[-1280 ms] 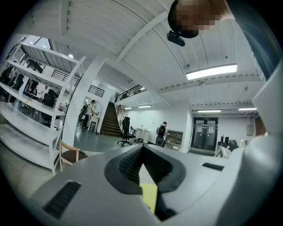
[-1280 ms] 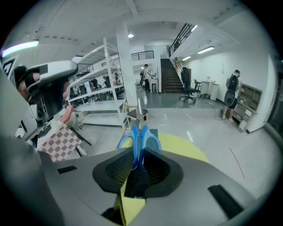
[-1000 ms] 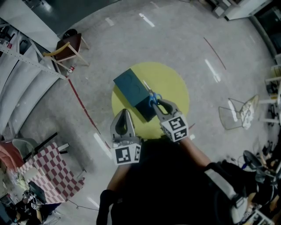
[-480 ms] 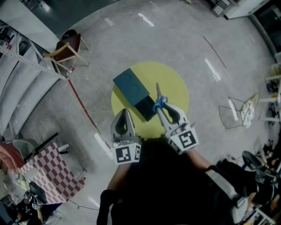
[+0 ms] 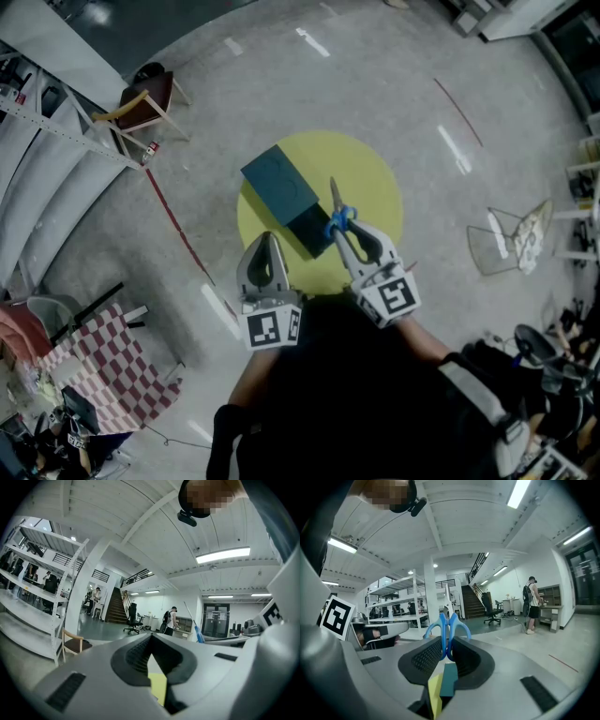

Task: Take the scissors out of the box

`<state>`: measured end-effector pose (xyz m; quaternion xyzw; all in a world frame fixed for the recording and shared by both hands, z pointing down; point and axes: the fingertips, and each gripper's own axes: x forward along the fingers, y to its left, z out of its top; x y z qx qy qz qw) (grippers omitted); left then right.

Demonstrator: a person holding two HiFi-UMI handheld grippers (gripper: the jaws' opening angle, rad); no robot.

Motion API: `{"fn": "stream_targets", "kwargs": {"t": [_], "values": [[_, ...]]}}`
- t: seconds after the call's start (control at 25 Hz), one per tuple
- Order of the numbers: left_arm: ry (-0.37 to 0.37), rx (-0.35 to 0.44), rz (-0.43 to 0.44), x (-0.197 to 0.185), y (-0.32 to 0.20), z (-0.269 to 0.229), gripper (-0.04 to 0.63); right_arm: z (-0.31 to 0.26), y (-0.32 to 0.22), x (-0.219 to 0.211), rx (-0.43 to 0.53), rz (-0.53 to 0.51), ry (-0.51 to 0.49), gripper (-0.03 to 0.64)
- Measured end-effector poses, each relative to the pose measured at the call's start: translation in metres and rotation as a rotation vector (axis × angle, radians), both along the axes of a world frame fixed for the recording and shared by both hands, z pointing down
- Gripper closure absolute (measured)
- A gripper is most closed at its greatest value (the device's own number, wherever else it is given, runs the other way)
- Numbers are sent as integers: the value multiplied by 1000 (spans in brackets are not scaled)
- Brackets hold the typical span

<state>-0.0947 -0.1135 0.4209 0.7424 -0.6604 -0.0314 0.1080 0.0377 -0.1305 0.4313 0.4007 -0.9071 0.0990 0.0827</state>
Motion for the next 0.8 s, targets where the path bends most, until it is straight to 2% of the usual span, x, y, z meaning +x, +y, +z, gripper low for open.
{"fn": "stream_targets", "kwargs": {"t": [0.16,0.32,0.48,0.8], "values": [[-17,-6,10,-2,1,3,597,-2,2,-4,-3,-5,-2,545],[16,-2,-4,0,-2,-3,597,-1,1,-3,-3,-8,0,545],[-15,-2,12,0,0,1,597,-2,1,-4,2,-12,-1,545],[2,1,5,4,-5,-3,597,-2,-1,-2,-4,-14,-4,545]]}}
